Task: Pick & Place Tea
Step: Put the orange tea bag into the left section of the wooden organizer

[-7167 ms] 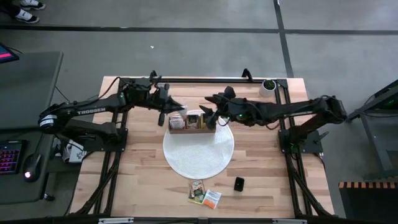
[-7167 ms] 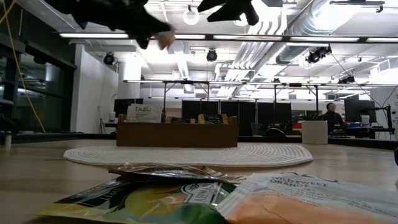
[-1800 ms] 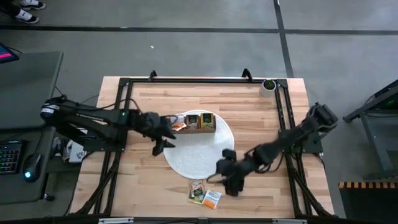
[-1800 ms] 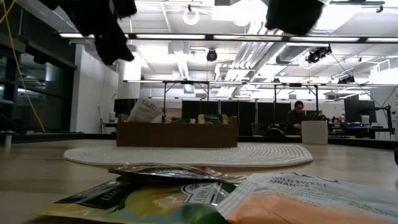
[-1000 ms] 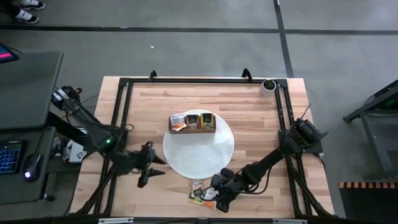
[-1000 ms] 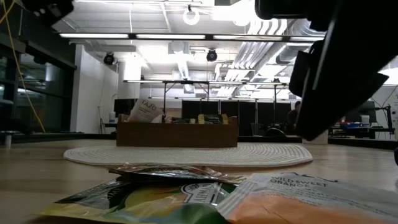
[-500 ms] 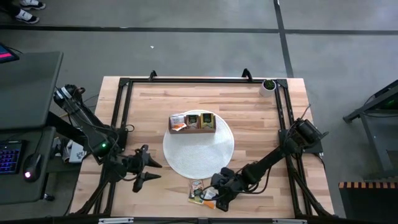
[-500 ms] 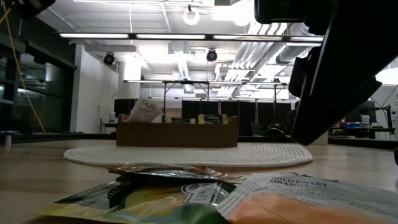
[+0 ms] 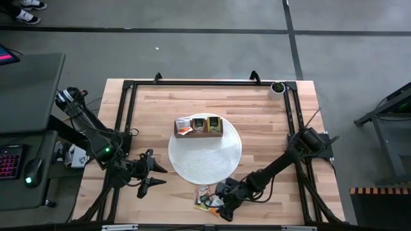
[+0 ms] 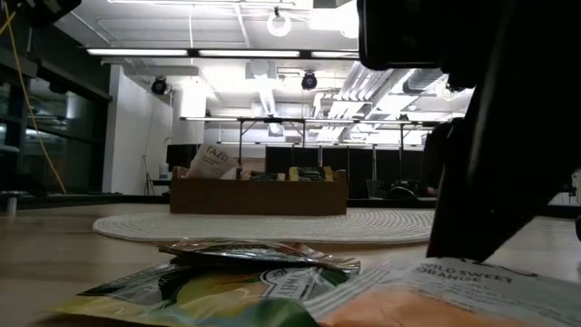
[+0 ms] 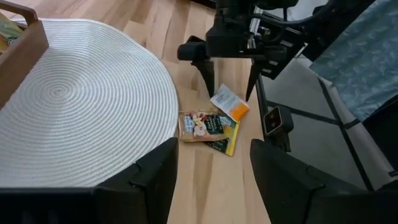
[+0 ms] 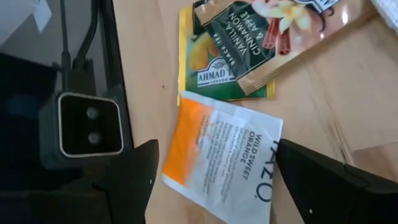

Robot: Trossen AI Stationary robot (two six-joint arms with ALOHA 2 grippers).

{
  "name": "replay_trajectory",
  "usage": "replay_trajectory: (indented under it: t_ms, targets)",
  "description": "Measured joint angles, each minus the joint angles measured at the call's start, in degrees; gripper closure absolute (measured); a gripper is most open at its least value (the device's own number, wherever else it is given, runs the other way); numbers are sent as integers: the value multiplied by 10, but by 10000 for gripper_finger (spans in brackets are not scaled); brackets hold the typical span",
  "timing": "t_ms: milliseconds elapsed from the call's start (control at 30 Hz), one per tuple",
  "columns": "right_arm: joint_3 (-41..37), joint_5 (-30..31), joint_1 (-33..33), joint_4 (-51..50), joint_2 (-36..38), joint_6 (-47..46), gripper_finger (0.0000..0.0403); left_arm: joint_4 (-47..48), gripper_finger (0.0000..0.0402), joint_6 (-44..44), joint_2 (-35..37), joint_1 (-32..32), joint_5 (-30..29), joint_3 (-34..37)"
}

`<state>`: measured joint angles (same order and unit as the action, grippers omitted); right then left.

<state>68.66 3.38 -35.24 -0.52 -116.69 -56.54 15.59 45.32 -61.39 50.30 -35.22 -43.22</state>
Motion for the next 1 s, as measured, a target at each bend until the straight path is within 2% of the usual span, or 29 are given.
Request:
replay_trajectory:
  t_ms: [133,500,667,833,1000]
  targets:
    - [1,26,-1,2,-11,-12,82,8,202,2,0,0,1,0]
    - [3,39,-7,2,-41,-14,83,33,202,15,0,0,1,0]
    - [2,69,-17,-2,-42,-15,85,49,202,21,0,0,1,0]
    - [2,84,-23,-15,-44,-16,102,53,202,22,0,0,1,0]
    - [2,86,-23,-20,-44,-11,136,56,202,21,0,0,1,0]
